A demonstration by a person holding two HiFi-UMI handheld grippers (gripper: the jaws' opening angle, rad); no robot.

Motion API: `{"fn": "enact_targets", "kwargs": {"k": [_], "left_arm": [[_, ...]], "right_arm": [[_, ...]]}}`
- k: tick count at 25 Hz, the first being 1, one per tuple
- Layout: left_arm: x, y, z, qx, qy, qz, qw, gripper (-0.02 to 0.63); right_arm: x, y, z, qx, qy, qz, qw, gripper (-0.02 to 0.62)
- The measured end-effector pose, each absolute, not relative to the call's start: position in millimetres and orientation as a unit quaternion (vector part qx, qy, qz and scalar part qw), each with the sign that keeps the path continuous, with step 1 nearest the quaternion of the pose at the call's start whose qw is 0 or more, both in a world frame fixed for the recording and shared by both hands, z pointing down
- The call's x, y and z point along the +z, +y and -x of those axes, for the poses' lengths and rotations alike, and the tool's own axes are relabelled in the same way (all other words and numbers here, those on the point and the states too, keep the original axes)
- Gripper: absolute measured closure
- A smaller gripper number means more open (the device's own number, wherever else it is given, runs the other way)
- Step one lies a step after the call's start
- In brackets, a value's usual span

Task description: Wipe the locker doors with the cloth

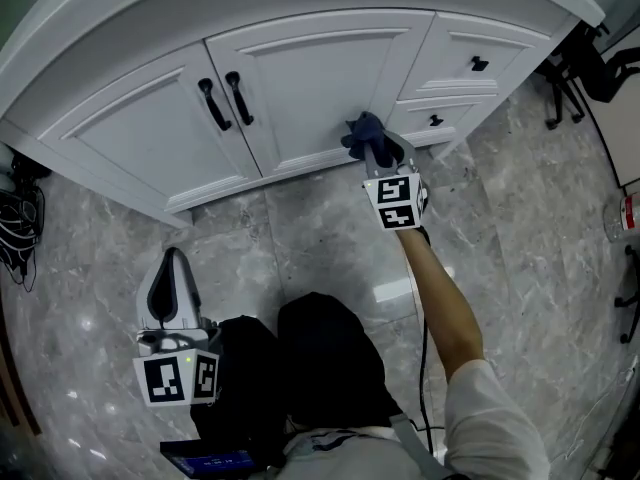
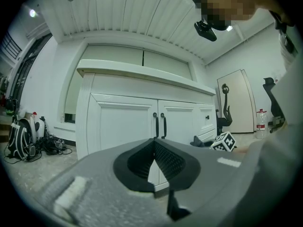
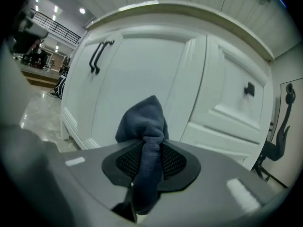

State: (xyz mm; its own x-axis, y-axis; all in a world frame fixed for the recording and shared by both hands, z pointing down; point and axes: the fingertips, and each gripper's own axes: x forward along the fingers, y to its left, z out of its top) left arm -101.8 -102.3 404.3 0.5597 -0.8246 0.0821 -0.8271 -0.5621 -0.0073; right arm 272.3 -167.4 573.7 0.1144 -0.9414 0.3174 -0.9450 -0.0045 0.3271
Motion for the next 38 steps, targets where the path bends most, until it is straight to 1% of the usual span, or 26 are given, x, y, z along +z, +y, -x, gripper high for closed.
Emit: {"fn": "enact_targets", "kwargs": {"k": [6,9,12,16,22,28,33,38], "left_arm": [[402,-97,71,0.031,-0.442,-0.896,0.022,0.604],[404,-91,54,0.032,-0.425,-0.904,0.025,0.603],[406,-86,45,0.034,-0.416,-0.908,0.027,0.604],[405,-84,46,0.038,-0.42,-0.906,0.025,0.603],[405,-88,52,0.046,-0.433,-0.9,0.02,0.603],[408,-90,51,0.052,-0.433,-0.9,0.02,0.603],[412,-89,47,0.057,-0.431,-0.9,0.022,0.603],[414,-88,43,0.059,-0.43,-0.901,0.022,0.603]], "right_arm": [[445,-147,-300,-0.074,-0.673,-0.713,0.185,0.506],[390,-146,-314,-0.111,-0.671,-0.713,0.17,0.506],[357,-155,-328,-0.144,-0.665,-0.712,0.173,0.506],[344,-174,-347,-0.142,-0.667,-0.709,0.18,0.506],[338,-173,-381,-0.162,-0.651,-0.711,0.21,0.505],[339,-159,-451,-0.146,-0.607,-0.749,0.222,0.504],[338,-146,-505,-0.146,-0.565,-0.771,0.256,0.503],[340,-132,-563,-0.128,-0.52,-0.801,0.266,0.505]]}}
